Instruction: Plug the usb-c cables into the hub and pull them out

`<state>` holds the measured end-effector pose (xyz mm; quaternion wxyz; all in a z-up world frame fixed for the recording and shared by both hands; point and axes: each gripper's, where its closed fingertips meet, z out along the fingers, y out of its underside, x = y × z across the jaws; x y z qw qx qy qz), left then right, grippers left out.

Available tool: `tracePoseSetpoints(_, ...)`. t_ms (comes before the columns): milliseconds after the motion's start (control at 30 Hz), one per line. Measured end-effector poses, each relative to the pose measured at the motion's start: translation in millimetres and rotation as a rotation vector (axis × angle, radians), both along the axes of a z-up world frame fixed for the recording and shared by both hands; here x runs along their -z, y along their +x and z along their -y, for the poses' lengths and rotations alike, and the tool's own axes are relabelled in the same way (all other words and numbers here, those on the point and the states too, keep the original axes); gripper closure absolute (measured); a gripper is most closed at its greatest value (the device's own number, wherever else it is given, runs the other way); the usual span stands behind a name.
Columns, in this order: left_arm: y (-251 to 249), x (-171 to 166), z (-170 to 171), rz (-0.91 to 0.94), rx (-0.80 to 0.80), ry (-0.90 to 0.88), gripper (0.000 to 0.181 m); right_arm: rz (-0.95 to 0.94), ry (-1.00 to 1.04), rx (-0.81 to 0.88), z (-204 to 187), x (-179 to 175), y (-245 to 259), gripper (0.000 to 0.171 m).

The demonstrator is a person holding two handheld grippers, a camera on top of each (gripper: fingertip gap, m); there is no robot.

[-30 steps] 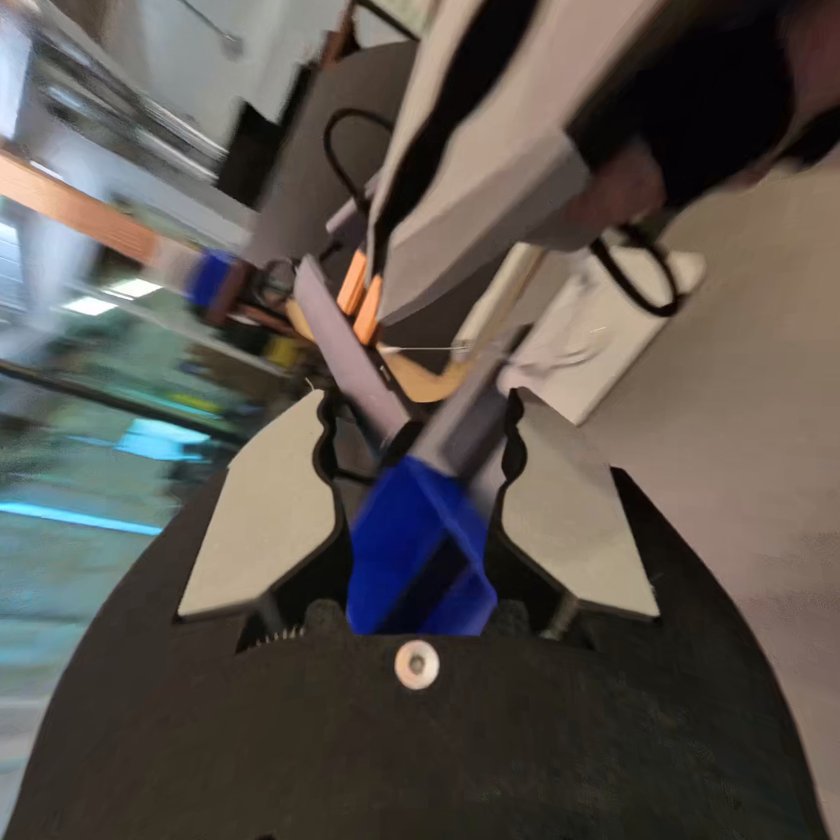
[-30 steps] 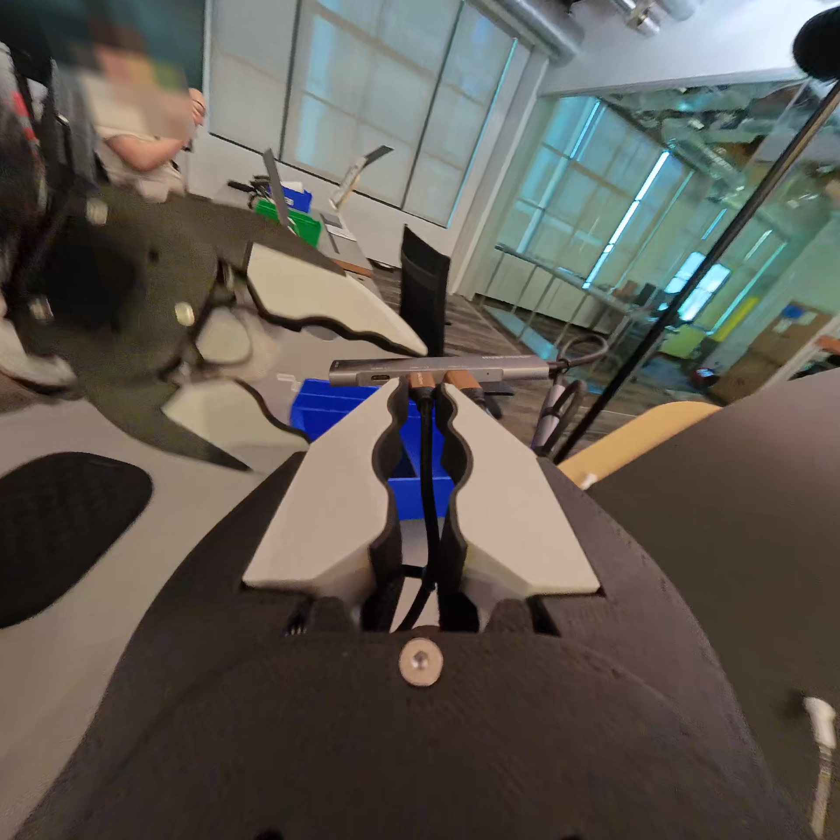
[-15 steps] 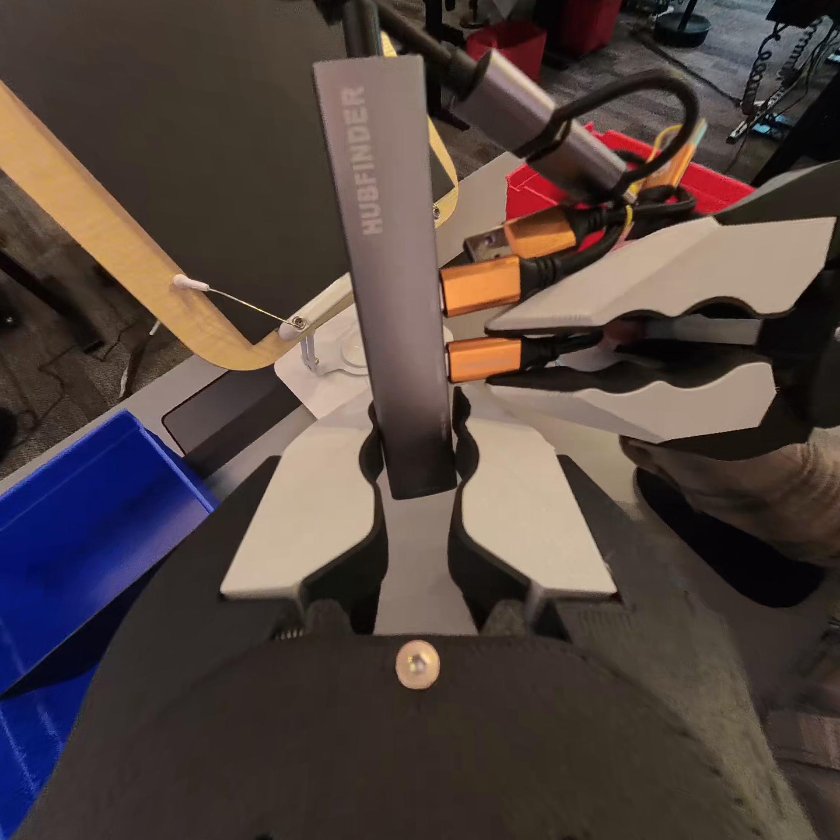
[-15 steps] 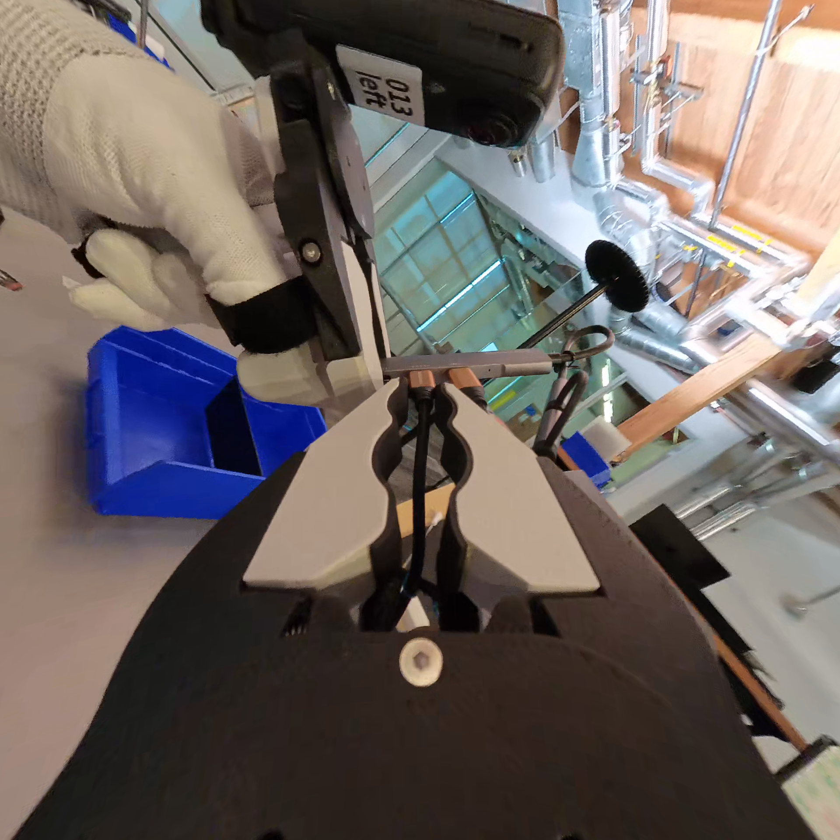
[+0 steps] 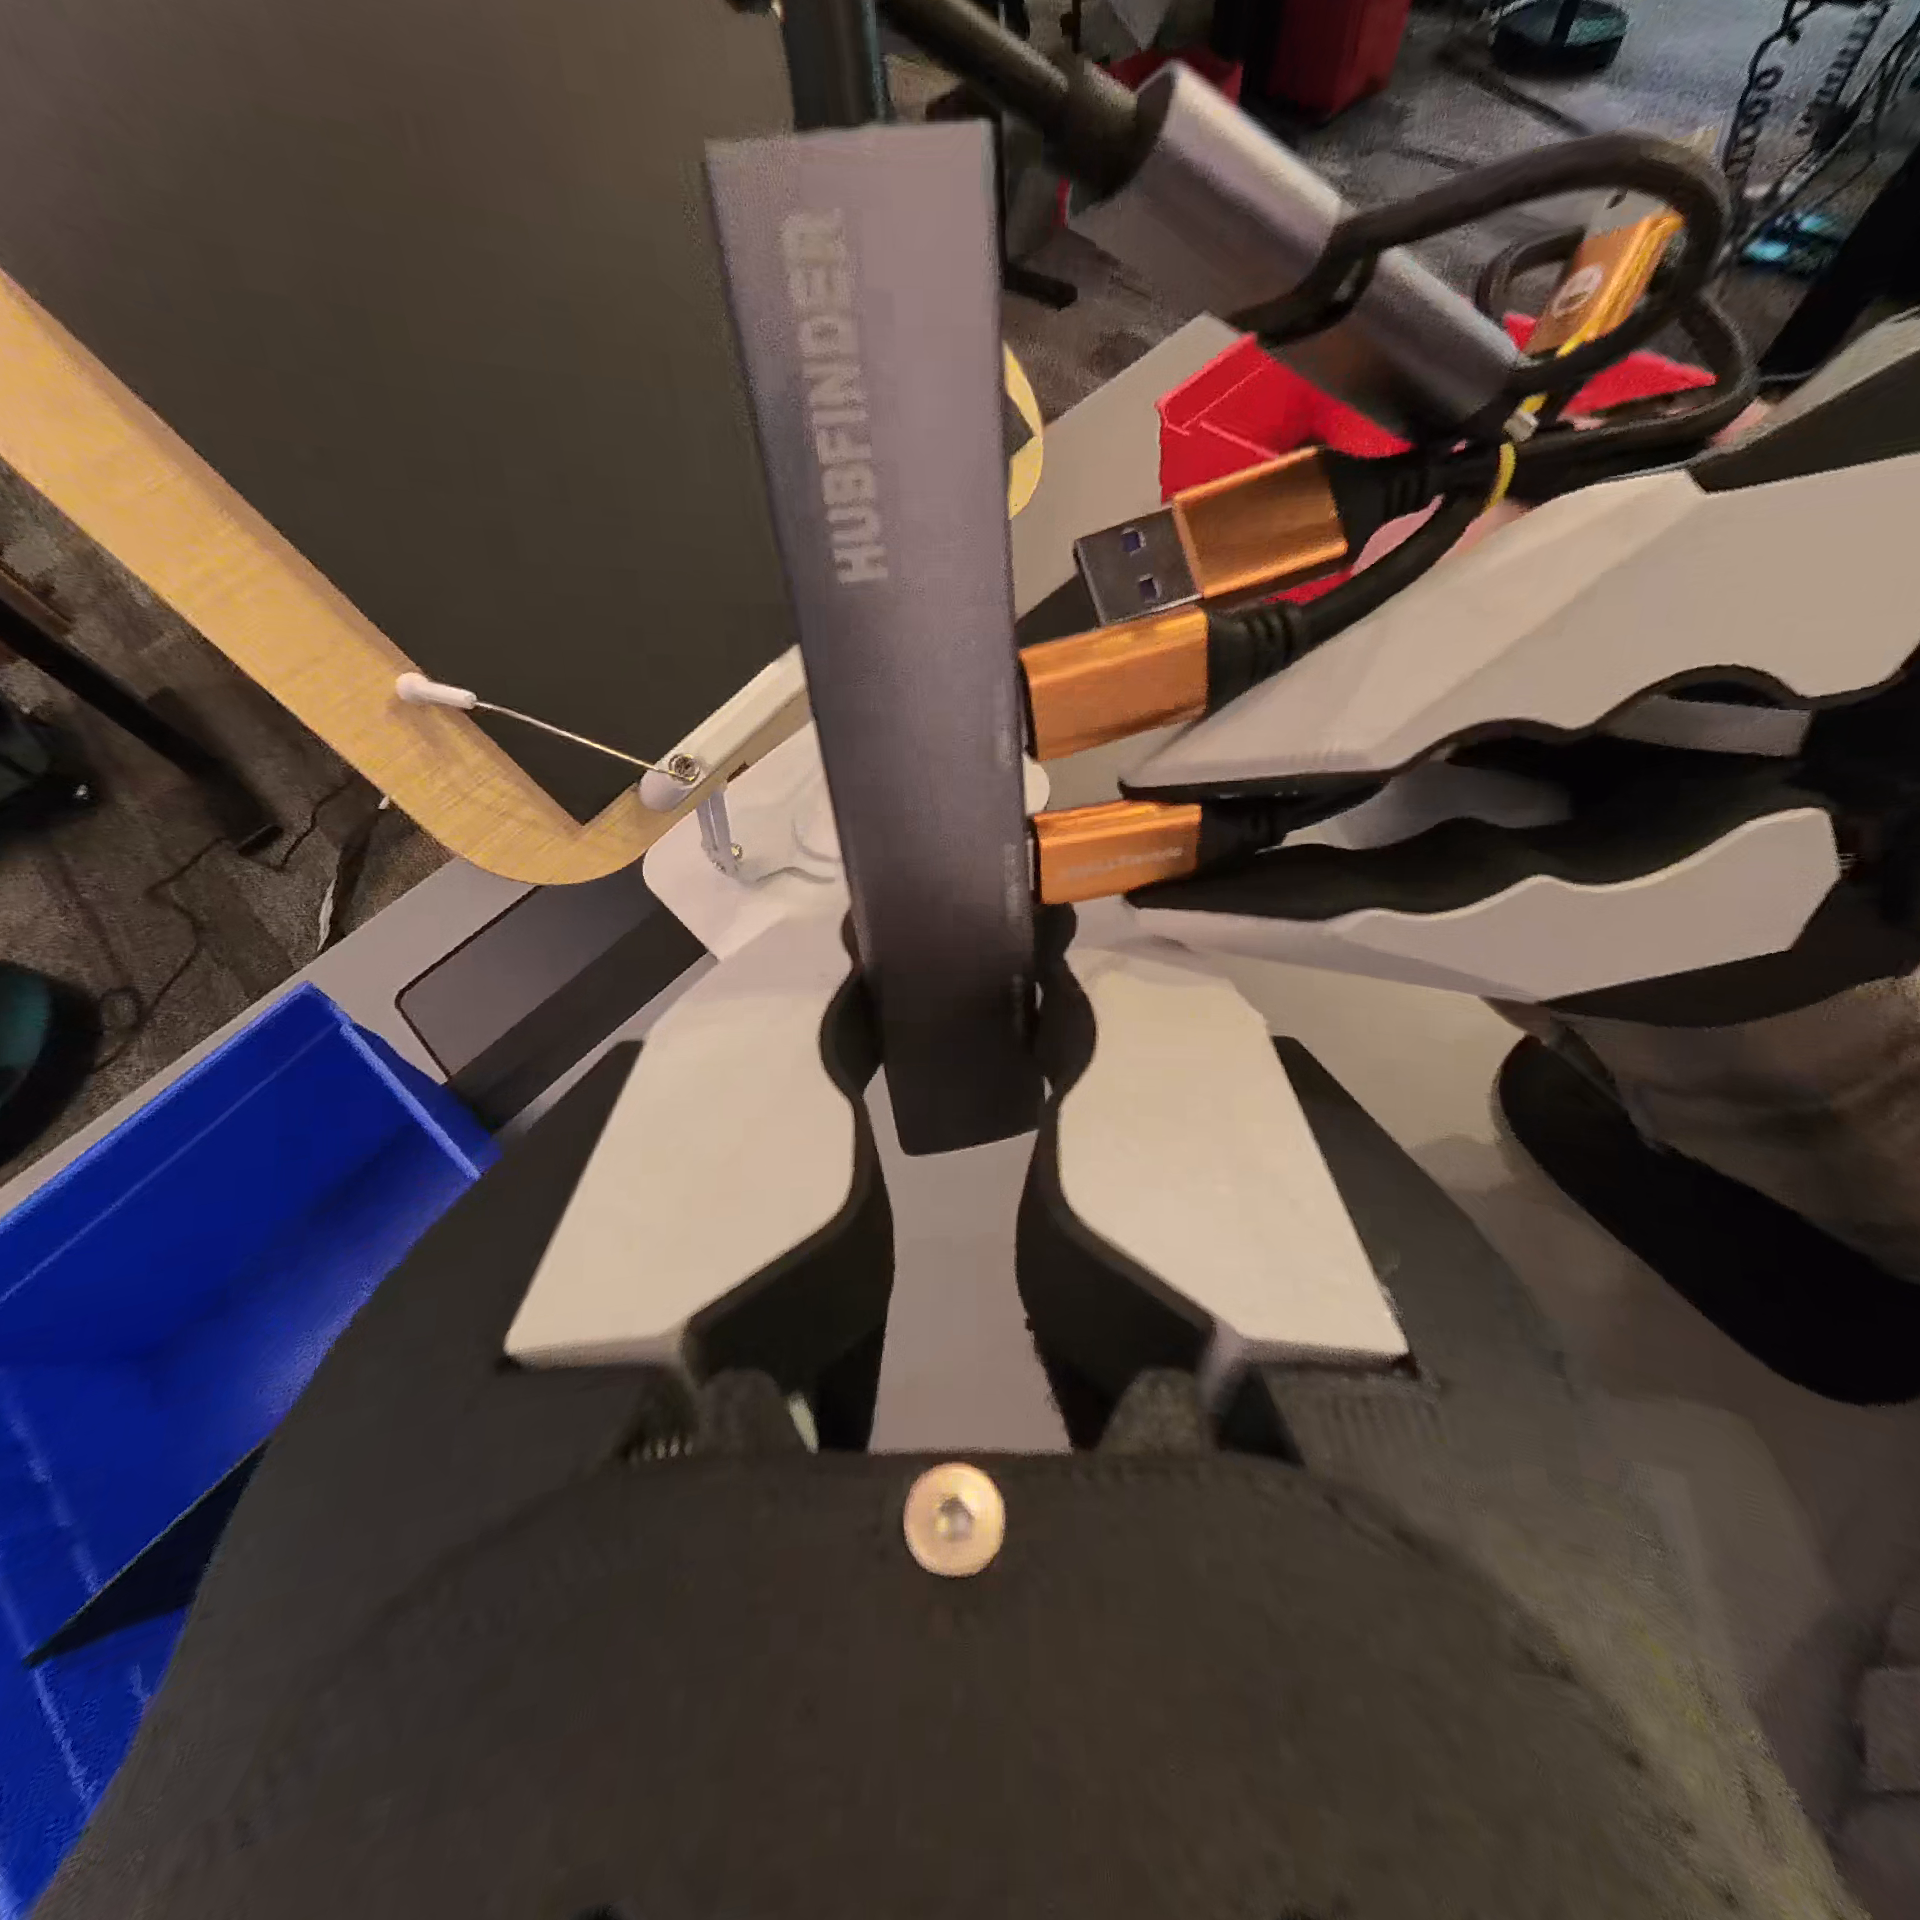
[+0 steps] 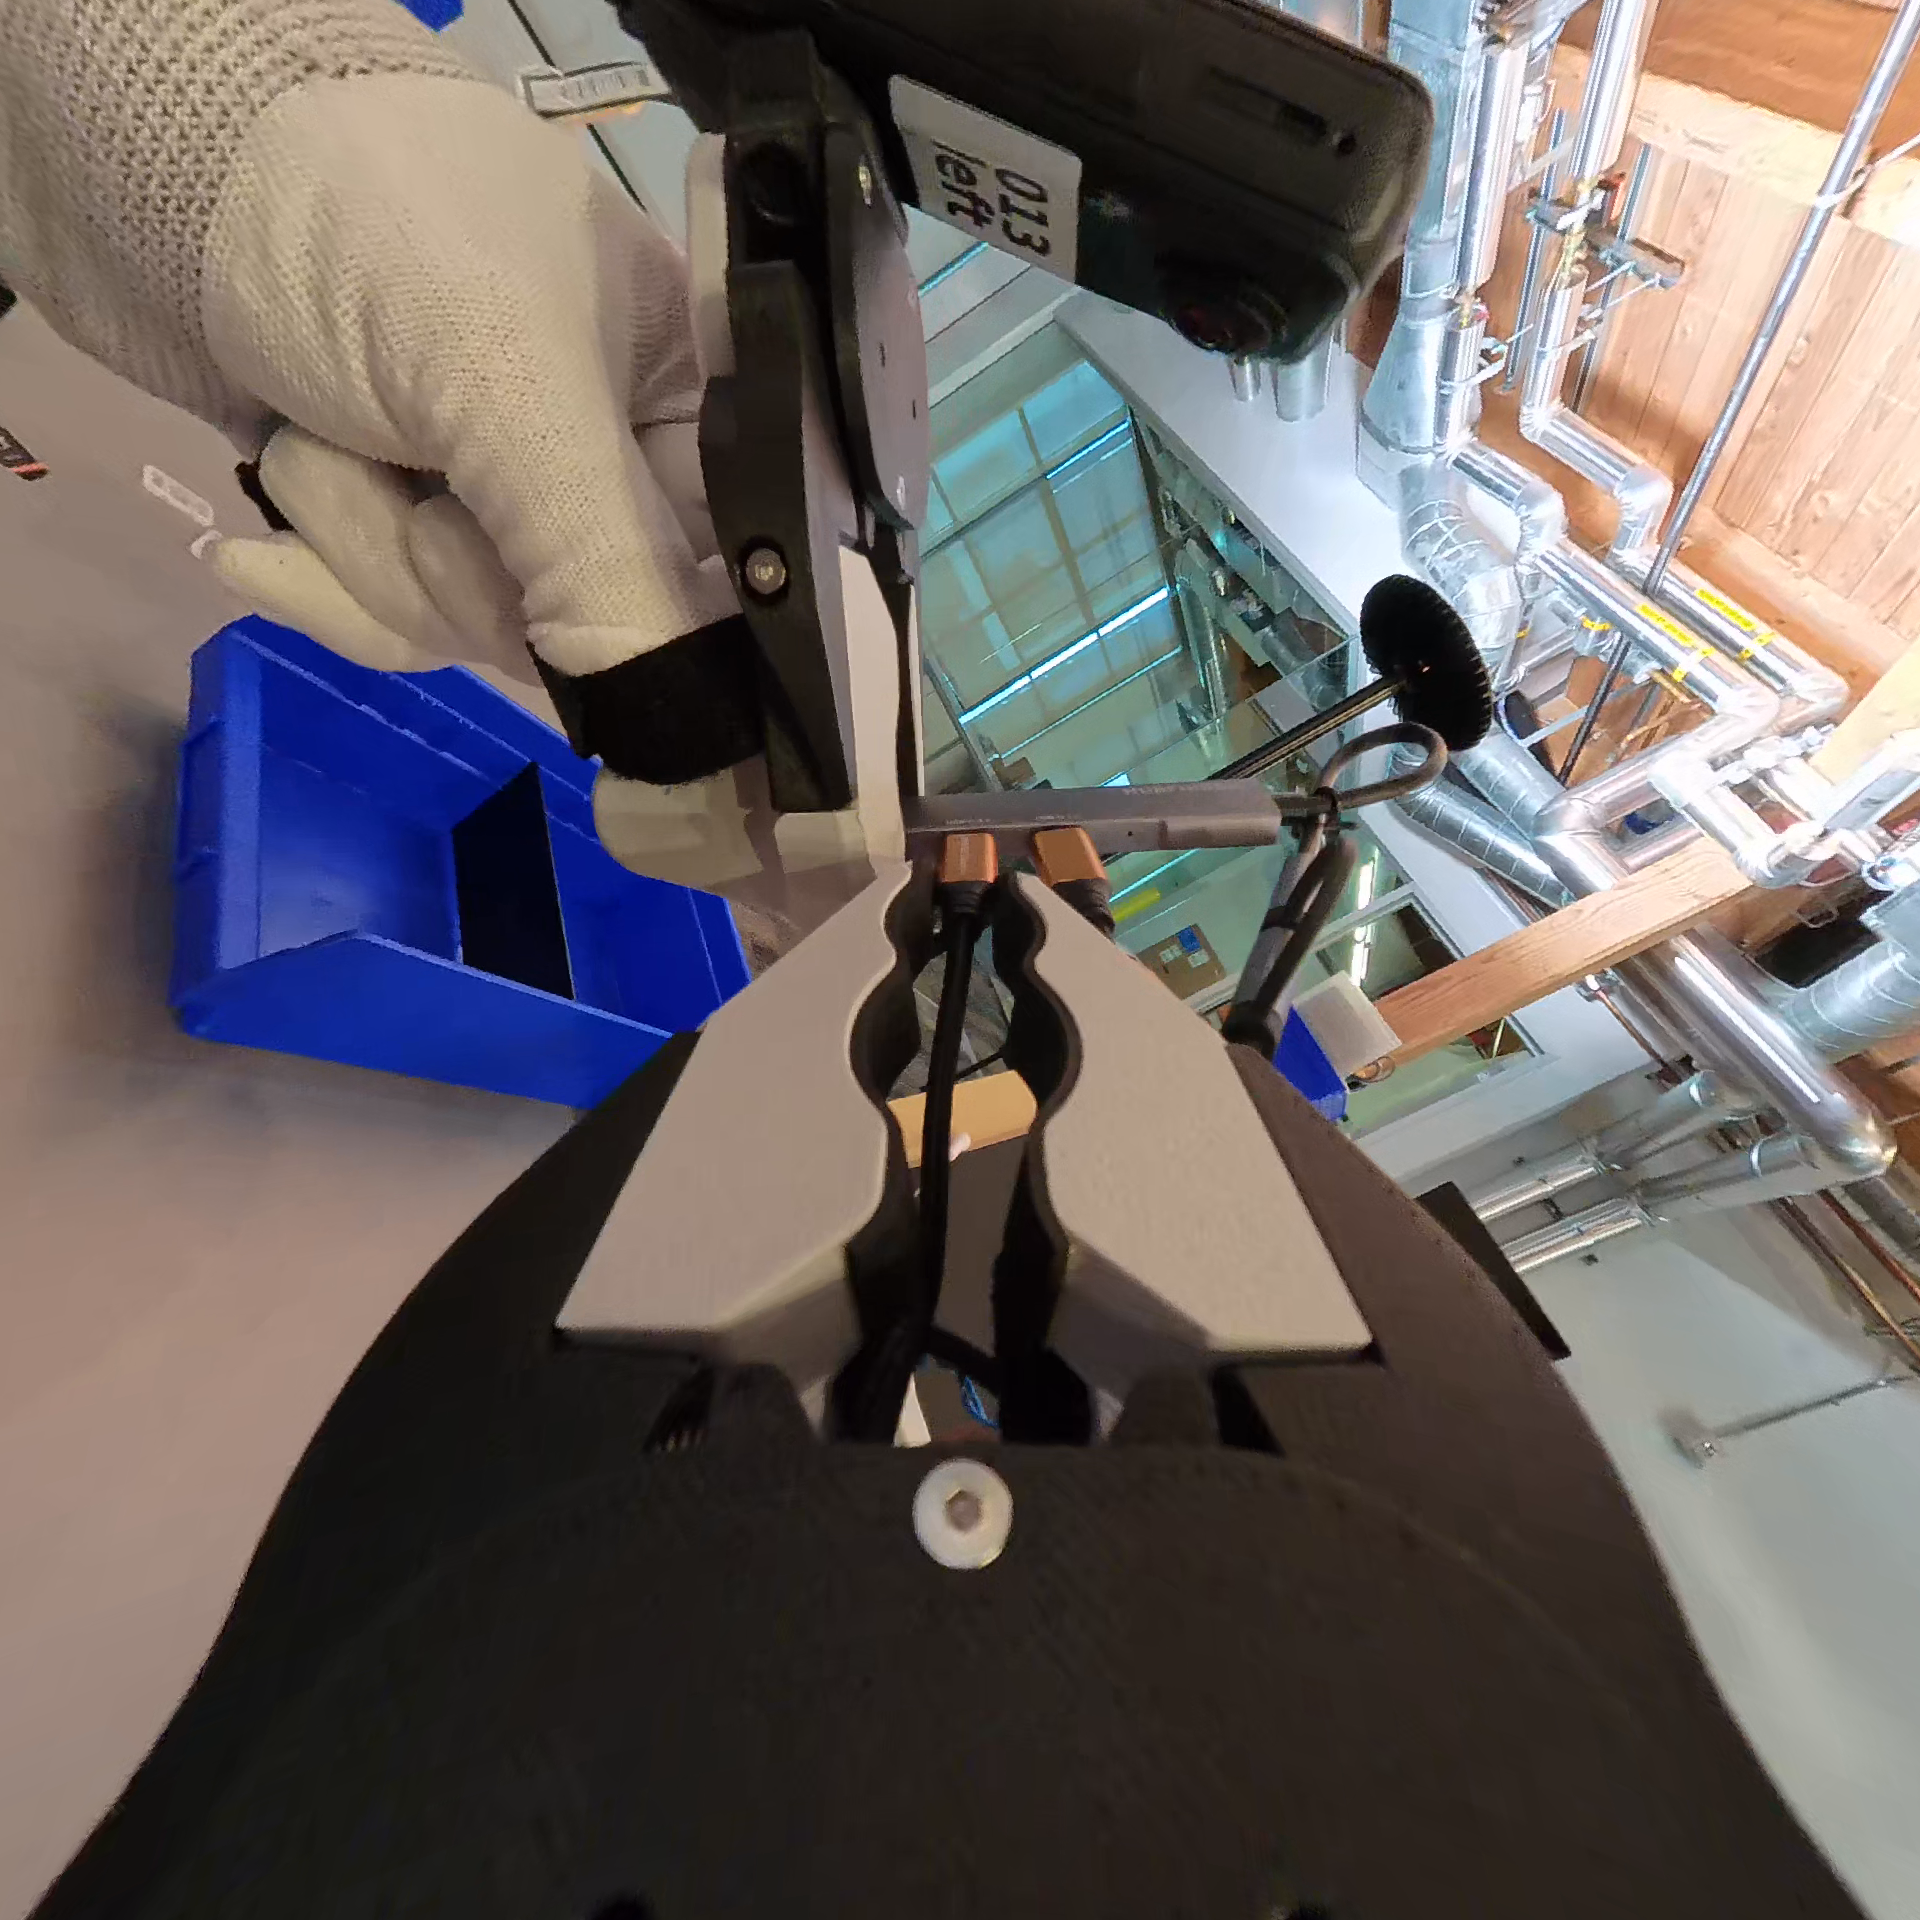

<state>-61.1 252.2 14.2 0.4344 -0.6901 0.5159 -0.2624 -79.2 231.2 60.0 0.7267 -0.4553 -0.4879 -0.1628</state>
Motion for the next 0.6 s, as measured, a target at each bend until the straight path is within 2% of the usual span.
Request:
tracePoseSetpoints(167, -1, -21, -5, 0.101, -0.060, 0.028, 0.154, -0.124, 0.062, 0.078, -4, -13, 3, 0.162)
tracePoseSetpoints(333, -12, -18, -10, 0.135, -0.097, 0.012, 0.154, -0.142, 0.062, 0.110, -9, -9, -7, 0.163)
tracePoseSetpoints(467, -15, -13, -9, 0.144, -0.095, -0.006, 0.154, -0.096, 0.028, 0.073, -8, -4, -11, 0.163)
tracePoseSetpoints(600, -12, -3, -2, 0.143, -0.054, -0.031, 0.154, -0.071, -0.079, -0.048, -5, 7, -8, 0.162)
